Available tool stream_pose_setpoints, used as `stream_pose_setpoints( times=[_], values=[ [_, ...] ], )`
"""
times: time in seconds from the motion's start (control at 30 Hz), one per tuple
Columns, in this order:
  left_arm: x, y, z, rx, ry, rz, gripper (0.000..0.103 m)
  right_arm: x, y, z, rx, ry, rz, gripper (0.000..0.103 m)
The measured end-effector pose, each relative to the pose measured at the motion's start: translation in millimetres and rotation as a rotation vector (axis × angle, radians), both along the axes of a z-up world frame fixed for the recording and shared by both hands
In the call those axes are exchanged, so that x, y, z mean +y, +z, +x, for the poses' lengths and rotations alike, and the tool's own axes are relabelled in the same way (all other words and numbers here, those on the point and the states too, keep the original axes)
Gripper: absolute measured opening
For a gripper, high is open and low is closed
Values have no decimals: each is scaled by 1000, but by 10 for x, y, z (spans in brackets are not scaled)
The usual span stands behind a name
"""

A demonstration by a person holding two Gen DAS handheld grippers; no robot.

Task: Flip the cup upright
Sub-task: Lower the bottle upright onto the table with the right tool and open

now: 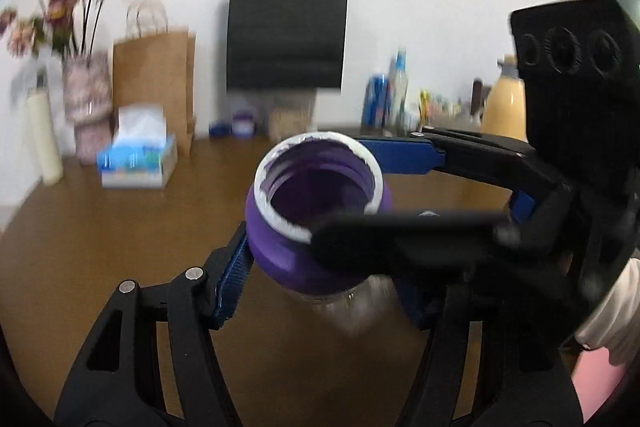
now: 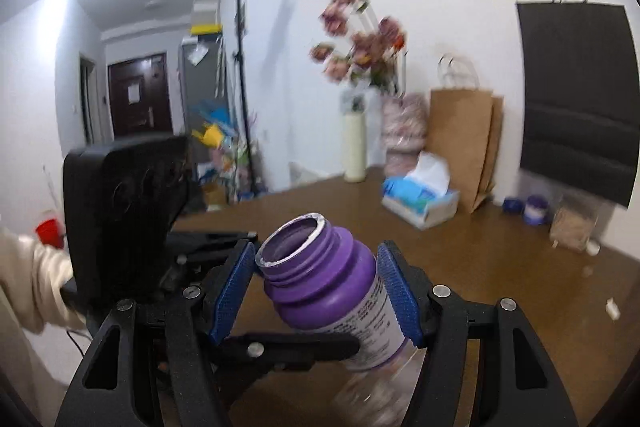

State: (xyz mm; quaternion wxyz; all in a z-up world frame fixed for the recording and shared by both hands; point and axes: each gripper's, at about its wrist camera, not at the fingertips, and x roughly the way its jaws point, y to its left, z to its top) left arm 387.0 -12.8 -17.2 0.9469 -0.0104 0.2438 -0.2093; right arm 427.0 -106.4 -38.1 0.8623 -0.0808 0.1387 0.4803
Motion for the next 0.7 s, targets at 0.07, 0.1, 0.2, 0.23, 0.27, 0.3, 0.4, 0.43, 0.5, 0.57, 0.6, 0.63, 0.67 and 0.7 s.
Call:
stream_pose_setpoints(
  times=[0.07,0.1,0.2,0.23,0.27,0.3,0.4,0.43,0.5,0.57,0.6,0.63,0.67,0.7],
  values=[
    [-12,-181,-66,82,15,12,60,62,-193,-91,35,10,-51,67],
    [-25,-237,-86,105,25,27,60,88,-272,-108,58,11,-72,66],
    [-53,-362,-96,208,36,48,60,124,-407,-165,91,8,-106,54],
    [-48,-371,-105,236,27,31,60,122,-425,-177,112,4,-107,54],
    [-45,-372,-115,247,21,23,60,102,-431,-187,135,-6,-95,54],
    [-55,-375,-121,256,15,23,60,85,-432,-201,145,-13,-87,54],
    [-120,-377,-178,231,-3,58,60,37,-441,-268,162,-44,-77,54],
    [-138,-377,-198,222,-6,71,60,19,-441,-303,161,-53,-77,54],
    [-181,-381,-257,208,-20,96,60,-5,-458,-356,163,-63,-73,54],
    [-212,-380,-279,208,-27,114,60,-38,-466,-396,167,-76,-66,54],
    [-222,-382,-278,211,-28,117,60,-55,-468,-403,173,-86,-62,54],
    [-231,-385,-274,214,-30,120,61,-68,-473,-416,177,-94,-59,54],
    [-232,-393,-276,216,-32,120,61,-80,-479,-423,181,-98,-56,54],
    [-233,-399,-283,217,-34,119,61,-92,-482,-427,184,-101,-53,54]
  ],
)
